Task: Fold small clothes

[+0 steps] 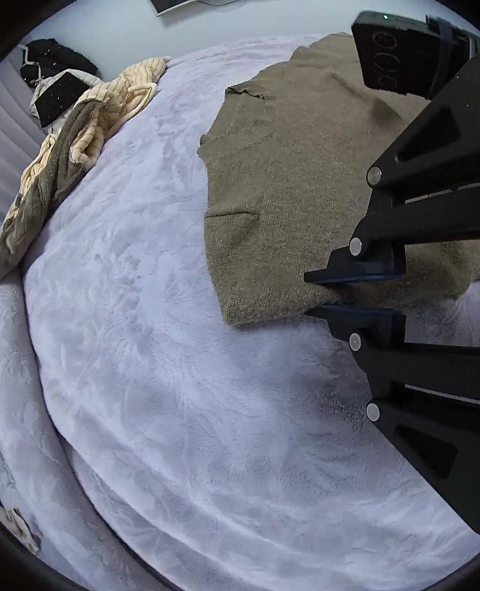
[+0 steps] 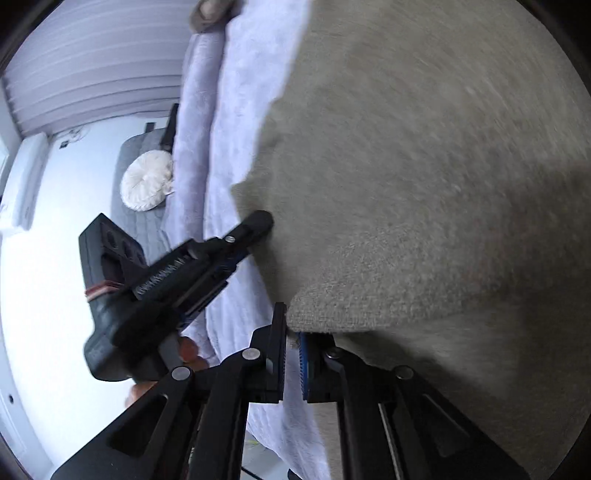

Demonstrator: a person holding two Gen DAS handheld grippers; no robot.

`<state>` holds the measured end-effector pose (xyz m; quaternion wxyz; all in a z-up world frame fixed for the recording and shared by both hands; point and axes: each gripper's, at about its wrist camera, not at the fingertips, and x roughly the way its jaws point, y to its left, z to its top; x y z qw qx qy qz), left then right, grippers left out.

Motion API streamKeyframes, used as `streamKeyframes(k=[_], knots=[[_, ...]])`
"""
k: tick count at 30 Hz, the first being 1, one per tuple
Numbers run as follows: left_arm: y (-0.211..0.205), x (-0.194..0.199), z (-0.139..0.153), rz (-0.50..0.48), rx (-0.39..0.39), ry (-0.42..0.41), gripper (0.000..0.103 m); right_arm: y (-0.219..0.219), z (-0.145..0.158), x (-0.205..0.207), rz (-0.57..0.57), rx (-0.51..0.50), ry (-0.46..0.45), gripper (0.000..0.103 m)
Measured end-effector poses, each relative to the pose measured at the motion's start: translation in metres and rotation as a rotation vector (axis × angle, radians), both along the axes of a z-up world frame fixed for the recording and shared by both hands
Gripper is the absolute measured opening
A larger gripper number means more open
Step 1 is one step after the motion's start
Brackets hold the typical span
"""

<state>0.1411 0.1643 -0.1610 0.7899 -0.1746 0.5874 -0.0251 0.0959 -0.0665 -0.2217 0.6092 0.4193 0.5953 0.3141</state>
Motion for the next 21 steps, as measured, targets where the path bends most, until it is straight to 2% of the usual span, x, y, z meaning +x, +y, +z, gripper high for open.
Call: streamKeyframes(k=[2,6,7,9,11,12,13,15,18,19,21], knots=[[0.002,0.001,-0.008,-0.008,0.036,0.022,0.012,0.012,0.004,-0.002,0.034,-0.015,-0.024,0.006],[0.009,-0.008,-0.012,0.073,0.051,0.017,0.012,0.022,-0.024,-0.008,0.128,-0.112,0.065,0.007],[0.006,-0.011,-0.008,0.086,0.074,0.012,0.012,0.016,-0.021,-0.012,0.150,-0.111,0.060,0.007],[-0.003,-0.018,0.002,0.080,0.153,-0.007,0.012,-0.002,-0.004,-0.015,0.189,-0.183,-0.006,0.013],[-0.012,-0.026,0.010,0.062,0.205,-0.021,0.012,-0.045,0.016,-0.014,0.130,-0.252,-0.073,0.054],[-0.016,-0.031,0.013,0.058,0.211,-0.032,0.012,-0.069,0.024,-0.011,0.069,-0.268,-0.080,0.061],[-0.020,-0.034,0.015,0.055,0.211,-0.040,0.012,-0.099,0.032,-0.005,-0.019,-0.306,-0.080,0.063],[-0.032,-0.040,0.019,0.050,0.213,-0.046,0.012,-0.141,0.042,0.009,-0.134,-0.359,-0.058,0.063],[-0.056,-0.040,0.025,0.031,0.216,-0.064,0.012,-0.191,0.038,0.030,-0.273,-0.357,0.002,0.061],[-0.064,-0.040,0.026,0.019,0.209,-0.073,0.012,-0.198,0.036,0.036,-0.294,-0.346,0.019,0.055],[-0.077,-0.040,0.026,0.005,0.201,-0.075,0.012,-0.211,0.031,0.045,-0.329,-0.332,0.040,0.014]])
